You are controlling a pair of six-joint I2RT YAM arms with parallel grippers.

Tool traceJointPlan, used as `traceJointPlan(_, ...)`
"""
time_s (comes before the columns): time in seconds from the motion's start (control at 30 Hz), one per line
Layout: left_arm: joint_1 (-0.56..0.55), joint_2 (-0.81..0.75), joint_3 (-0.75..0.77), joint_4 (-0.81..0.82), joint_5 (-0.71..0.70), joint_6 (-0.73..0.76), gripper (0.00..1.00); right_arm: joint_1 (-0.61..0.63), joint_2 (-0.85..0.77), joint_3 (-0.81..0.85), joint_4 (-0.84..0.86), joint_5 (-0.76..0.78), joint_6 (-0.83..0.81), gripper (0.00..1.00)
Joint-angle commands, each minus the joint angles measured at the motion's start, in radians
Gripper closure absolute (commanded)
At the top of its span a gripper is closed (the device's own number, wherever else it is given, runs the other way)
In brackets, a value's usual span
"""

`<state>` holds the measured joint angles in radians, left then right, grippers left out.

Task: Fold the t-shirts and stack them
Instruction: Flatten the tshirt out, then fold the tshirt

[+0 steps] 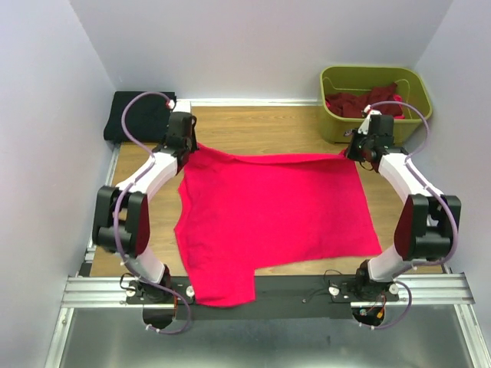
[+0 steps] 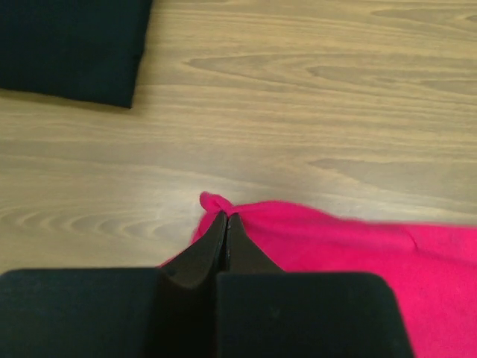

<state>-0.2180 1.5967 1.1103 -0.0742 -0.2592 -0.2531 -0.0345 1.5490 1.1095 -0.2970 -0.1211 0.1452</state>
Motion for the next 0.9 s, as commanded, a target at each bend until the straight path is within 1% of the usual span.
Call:
traceJointPlan(0.0,0.012,0.115,0.161,0.033,0.066,-0.035,1.0,-0.005,0.077,0.03,0.196,0.046,-0.038,0.99)
traceJointPlan(0.1,0.022,0.201,0.238,-0.019,0.092,-0.048,1.0,-0.005,0.138,0.058,0.203,0.052,-0.048,0.99)
traceJointPlan(0.2,0.026,0.247,0.293,-0.064,0.115,-0.06,1.0,-0.007,0.189,0.088,0.203,0.057,-0.052,0.99)
traceJointPlan(0.27,0.029,0.252,0.306,-0.085,0.127,-0.066,1.0,-0.007,0.204,0.108,0.203,0.06,-0.049,0.99)
traceJointPlan(0.3,0.034,0.244,0.322,-0.125,0.135,-0.081,1.0,-0.007,0.217,0.115,0.202,0.063,-0.045,0.99)
traceJointPlan(0.4,0.046,0.226,0.33,-0.157,0.14,-0.095,1.0,-0.007,0.215,0.115,0.199,0.084,-0.041,0.99)
traceJointPlan(0.47,0.058,0.207,0.347,-0.243,0.149,-0.12,1.0,-0.011,0.2,0.113,0.19,0.101,-0.042,0.99)
traceJointPlan(0.6,0.066,0.177,0.358,-0.337,0.158,-0.147,1.0,-0.019,0.184,0.128,0.165,0.112,-0.044,0.99)
traceJointPlan(0.87,0.078,0.096,0.318,-0.453,0.241,-0.218,1.0,-0.022,0.18,0.165,0.079,0.115,-0.036,0.99)
